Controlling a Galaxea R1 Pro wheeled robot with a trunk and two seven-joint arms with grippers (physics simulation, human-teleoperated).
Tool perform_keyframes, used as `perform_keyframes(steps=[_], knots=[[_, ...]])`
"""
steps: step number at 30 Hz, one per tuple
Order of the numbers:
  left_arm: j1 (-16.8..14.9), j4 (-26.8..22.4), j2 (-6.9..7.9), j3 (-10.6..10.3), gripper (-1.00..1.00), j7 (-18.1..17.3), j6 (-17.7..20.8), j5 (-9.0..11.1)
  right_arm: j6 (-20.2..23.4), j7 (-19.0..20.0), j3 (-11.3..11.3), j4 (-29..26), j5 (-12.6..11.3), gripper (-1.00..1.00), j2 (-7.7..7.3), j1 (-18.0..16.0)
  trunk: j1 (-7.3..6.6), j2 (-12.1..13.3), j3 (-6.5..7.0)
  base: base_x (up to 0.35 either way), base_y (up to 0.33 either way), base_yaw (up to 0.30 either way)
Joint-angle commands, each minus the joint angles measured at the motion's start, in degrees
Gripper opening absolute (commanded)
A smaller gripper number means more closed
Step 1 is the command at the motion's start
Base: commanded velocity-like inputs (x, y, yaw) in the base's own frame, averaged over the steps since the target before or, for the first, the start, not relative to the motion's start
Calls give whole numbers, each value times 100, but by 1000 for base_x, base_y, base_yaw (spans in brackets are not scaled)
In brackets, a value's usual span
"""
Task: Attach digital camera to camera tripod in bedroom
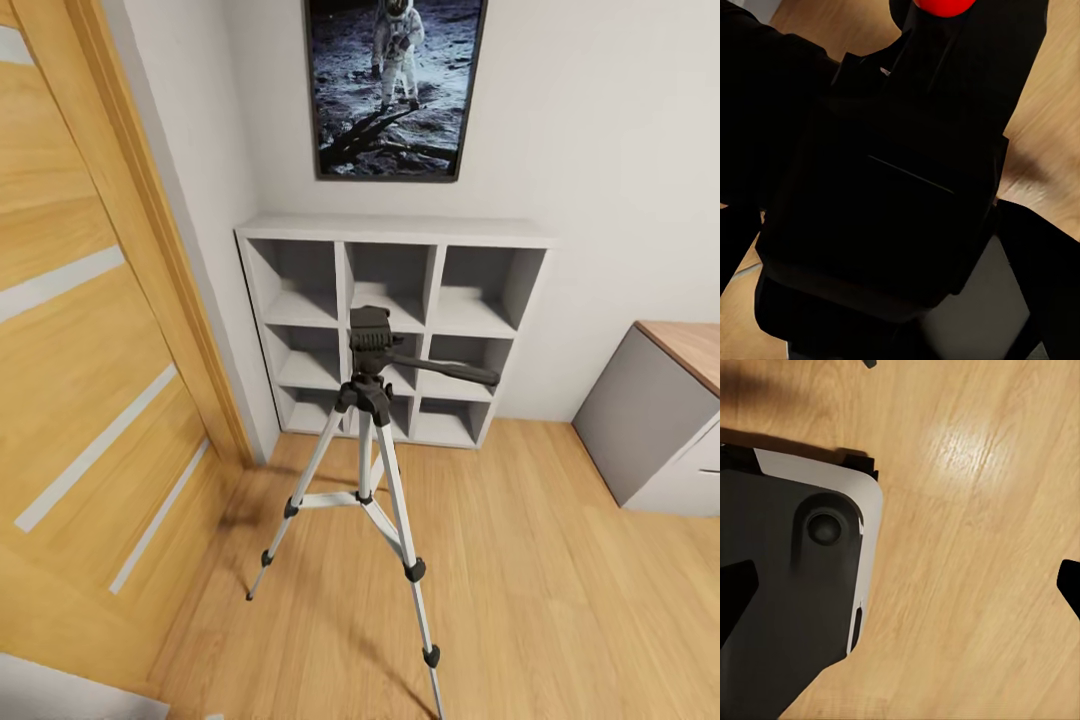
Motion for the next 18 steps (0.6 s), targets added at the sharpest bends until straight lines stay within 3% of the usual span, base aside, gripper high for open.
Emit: perform_keyframes(steps=[1,18], knots=[[-3,-4,0,42,-100,15,4,-23,-39,7,16,18,36,100,-2,-9,3,-11,-19,0,0,0],[-3,-9,-2,29,-100,60,-13,-25,-41,7,14,18,36,100,-2,-9,3,-11,-174,0,0,0]])
